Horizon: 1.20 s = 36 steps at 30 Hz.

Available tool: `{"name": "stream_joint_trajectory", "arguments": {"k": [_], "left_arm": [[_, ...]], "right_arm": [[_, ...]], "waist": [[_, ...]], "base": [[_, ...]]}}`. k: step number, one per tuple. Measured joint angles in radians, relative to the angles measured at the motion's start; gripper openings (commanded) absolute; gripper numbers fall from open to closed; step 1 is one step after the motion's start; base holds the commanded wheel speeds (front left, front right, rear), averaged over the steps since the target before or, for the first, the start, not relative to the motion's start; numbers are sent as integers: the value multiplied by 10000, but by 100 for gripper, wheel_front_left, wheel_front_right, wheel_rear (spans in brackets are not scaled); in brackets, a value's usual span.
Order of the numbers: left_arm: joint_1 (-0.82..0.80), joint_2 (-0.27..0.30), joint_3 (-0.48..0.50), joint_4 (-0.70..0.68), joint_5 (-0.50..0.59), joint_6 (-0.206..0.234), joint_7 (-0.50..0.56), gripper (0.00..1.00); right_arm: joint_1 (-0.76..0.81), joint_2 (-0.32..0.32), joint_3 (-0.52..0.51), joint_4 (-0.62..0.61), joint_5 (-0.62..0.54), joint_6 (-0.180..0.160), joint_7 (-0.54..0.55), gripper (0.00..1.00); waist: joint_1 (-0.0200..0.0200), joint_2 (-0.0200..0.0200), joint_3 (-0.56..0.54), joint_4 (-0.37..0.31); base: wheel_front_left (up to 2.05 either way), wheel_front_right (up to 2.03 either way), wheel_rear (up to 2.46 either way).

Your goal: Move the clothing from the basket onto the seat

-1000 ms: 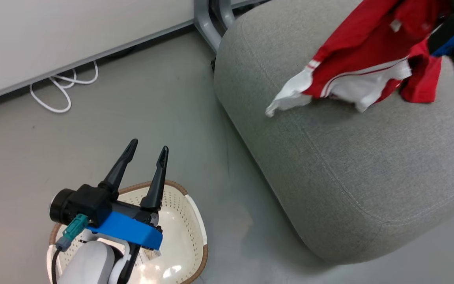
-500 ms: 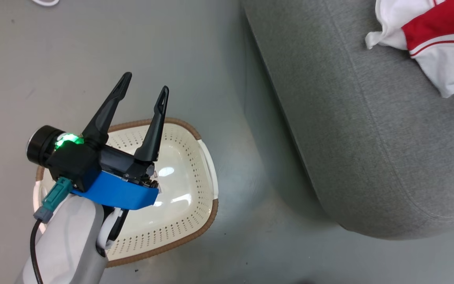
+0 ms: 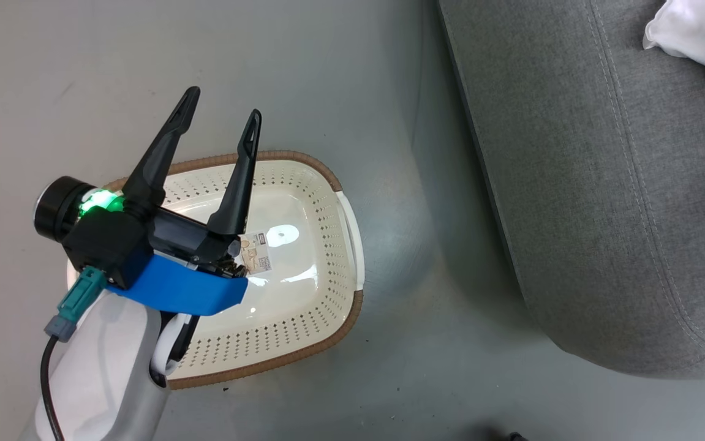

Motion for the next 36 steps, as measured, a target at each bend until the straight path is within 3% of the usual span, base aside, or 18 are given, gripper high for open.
{"name": "stream_joint_trajectory", "arguments": {"k": [1, 2, 9, 17, 36], "left_arm": [[-1, -21, -2, 15, 0, 0, 0, 100], [-1, -54, 6, 23, 0, 0, 0, 100], [35, -357, 79, 280, -82, 0, 0, 100], [626, -1026, 412, 940, -460, 0, 0, 100], [3022, -1824, 1937, 2180, -815, 0, -2, 100]], "right_arm": [[26, 31, -4, -33, -100, 0, 0, 56], [61, 58, -19, -56, -182, 0, 0, 99], [337, 205, -75, -153, -546, 0, 0, 100], [1679, 637, 754, -614, -775, 0, -2, 100], [5892, 2052, 3129, -3375, 744, 0, -6, 100]], "waist": [[0, -1, -30, 19], [0, 0, -63, 39], [0, 0, -487, 125], [-2, 0, -1709, 363], [-4, 0, -5382, 1227]], "base": [[0, 0, 0], [0, 0, 0], [0, 0, 0], [0, 0, 0], [0, 0, 0]]}}
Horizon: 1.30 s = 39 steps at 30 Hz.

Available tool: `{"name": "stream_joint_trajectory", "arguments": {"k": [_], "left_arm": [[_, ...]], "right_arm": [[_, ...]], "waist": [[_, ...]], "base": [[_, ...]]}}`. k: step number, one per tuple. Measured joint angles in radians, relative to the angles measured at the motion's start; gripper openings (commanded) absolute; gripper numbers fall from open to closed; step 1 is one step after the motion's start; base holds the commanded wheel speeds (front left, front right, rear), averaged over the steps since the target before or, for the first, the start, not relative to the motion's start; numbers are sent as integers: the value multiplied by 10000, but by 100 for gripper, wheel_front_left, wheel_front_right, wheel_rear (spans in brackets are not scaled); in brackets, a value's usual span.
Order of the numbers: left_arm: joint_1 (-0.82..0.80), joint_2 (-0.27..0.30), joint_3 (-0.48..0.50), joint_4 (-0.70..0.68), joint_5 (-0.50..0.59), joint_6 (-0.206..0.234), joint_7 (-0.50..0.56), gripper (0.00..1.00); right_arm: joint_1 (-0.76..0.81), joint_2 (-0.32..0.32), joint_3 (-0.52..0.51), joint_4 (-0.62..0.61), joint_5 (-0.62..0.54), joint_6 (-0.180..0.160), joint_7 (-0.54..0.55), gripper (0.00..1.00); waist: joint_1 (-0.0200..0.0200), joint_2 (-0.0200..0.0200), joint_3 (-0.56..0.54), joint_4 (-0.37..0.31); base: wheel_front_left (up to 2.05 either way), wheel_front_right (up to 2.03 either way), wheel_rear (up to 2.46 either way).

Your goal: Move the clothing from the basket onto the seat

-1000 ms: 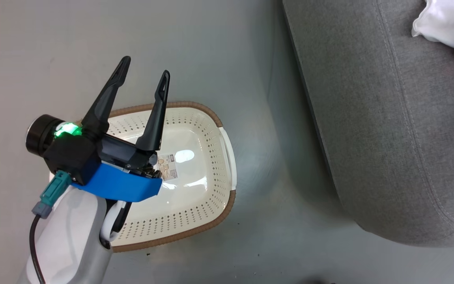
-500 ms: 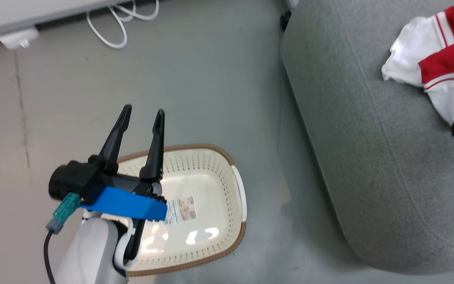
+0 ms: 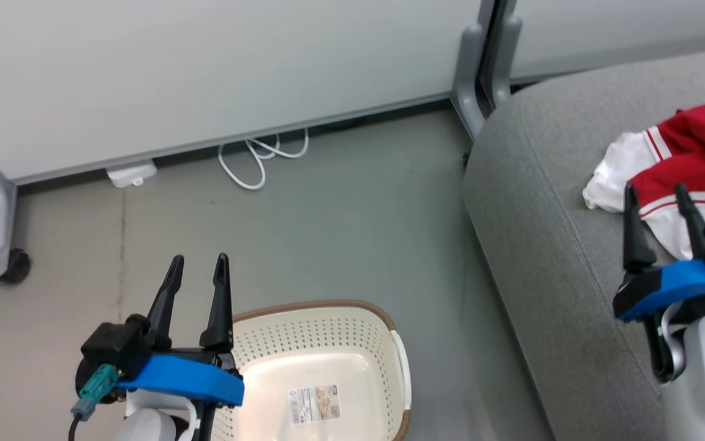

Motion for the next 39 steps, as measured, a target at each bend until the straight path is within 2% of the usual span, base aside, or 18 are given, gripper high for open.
{"name": "stream_joint_trajectory", "arguments": {"k": [13, 24, 39], "left_arm": [[830, -102, 832, 508, 115, 0, 2, 100], [991, -159, 1039, 539, 188, 0, 2, 100], [1040, -188, 1055, 635, 194, 0, 2, 100]], "right_arm": [[2044, 732, 909, -1772, 128, 0, 407, 100], [2887, 959, 1292, -2247, 297, 0, 656, 100], [2989, 976, 1561, -2435, 594, 0, 815, 100]], "waist": [[0, 0, -1075, 641], [1, 0, -1187, 851], [2, 0, -1195, 828]], "base": [[0, 0, 0], [0, 0, 0], [0, 0, 0]]}}
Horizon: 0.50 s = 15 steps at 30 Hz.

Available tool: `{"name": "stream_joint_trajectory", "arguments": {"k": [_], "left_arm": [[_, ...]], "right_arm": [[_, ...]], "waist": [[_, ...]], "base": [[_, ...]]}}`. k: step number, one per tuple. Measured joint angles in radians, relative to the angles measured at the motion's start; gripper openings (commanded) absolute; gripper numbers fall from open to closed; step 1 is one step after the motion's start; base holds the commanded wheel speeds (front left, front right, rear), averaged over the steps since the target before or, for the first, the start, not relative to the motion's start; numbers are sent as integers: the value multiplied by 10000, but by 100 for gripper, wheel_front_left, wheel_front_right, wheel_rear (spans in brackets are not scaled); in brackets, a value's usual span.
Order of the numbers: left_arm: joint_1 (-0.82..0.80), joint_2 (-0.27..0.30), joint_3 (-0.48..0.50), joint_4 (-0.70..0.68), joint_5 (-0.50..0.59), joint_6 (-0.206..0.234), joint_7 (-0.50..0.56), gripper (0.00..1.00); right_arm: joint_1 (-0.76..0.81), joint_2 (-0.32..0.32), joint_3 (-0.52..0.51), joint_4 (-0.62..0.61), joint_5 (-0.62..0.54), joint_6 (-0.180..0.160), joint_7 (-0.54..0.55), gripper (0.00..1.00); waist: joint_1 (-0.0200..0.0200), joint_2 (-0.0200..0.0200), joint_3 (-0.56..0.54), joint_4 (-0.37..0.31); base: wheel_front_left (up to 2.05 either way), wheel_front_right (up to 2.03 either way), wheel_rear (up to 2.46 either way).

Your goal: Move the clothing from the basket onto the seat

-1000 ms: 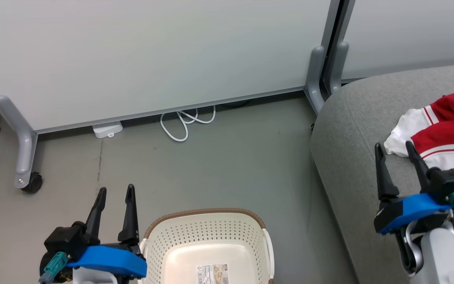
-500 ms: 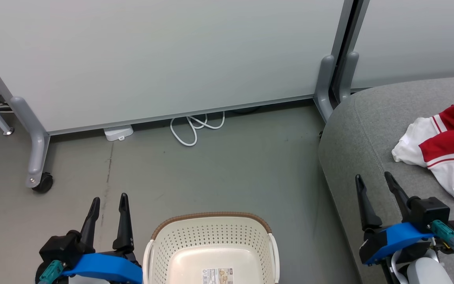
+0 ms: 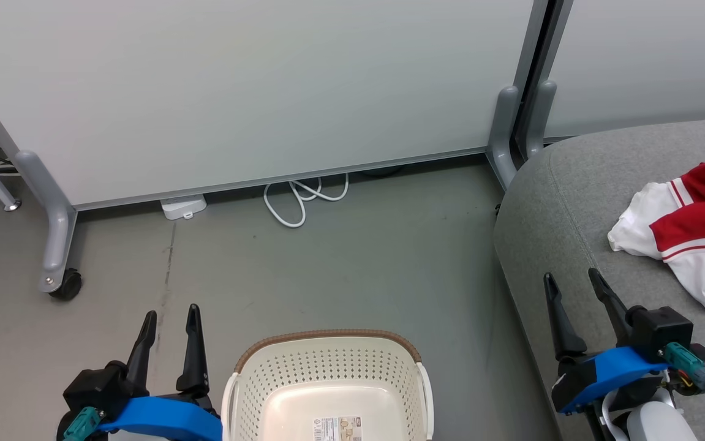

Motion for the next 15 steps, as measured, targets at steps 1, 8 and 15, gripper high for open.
{"name": "stream_joint_trajectory", "arguments": {"k": [1, 8, 15], "left_arm": [[2, 0, -2, 2, 2, 0, 0, 100], [134, -21, -52, 203, -12, 2, 33, 0], [608, -113, -69, 823, -27, 2, 69, 0]], "right_arm": [[7, 0, 17, -2, 29, 0, 2, 100], [116, 12, 42, 167, 56, 0, 31, 0], [470, 69, 42, 817, 59, 0, 40, 0]], "waist": [[0, 0, 3, -5], [0, 0, -10, -29], [1, 0, -12, -30]], "base": [[0, 0, 0], [0, 0, 0], [0, 0, 0]]}}
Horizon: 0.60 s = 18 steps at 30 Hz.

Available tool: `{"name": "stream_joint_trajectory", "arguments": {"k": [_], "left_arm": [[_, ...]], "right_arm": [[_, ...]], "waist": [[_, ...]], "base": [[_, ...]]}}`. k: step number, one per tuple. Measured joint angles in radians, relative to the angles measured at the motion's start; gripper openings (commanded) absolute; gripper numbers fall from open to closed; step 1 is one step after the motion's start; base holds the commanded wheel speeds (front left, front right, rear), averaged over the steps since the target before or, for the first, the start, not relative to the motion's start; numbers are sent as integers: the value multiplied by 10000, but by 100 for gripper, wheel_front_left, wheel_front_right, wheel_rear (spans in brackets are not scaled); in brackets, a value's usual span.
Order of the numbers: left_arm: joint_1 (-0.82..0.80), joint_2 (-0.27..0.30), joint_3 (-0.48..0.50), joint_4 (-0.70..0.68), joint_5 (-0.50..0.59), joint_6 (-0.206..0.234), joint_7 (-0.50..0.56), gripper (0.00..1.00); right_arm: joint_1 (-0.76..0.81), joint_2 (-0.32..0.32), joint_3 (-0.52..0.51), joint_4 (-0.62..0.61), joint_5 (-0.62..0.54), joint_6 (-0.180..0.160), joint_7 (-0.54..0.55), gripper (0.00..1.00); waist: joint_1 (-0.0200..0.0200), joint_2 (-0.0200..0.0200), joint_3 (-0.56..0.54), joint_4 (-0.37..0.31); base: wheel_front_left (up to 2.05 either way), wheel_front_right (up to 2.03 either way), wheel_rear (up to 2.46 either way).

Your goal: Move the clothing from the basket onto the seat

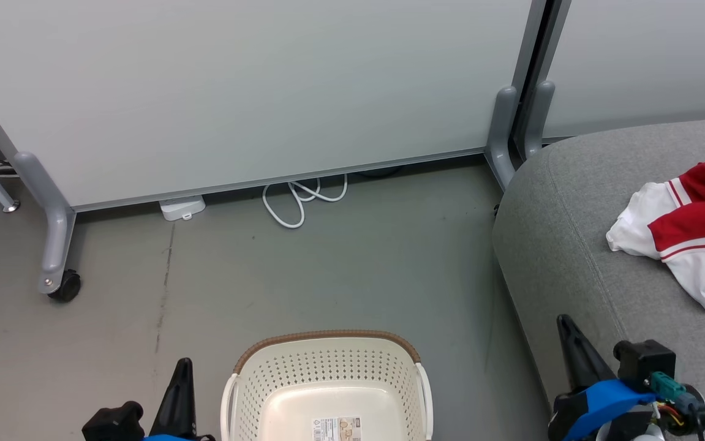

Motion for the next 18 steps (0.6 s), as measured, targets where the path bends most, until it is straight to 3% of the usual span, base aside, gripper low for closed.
{"name": "stream_joint_trajectory", "arguments": {"k": [18], "left_arm": [[52, -84, 349, -196, -2581, 0, 796, 0]], "right_arm": [[116, 23, -157, -180, 3175, -2, 621, 0]], "waist": [[1, 0, -27, 5]], "base": [[0, 0, 0]]}}
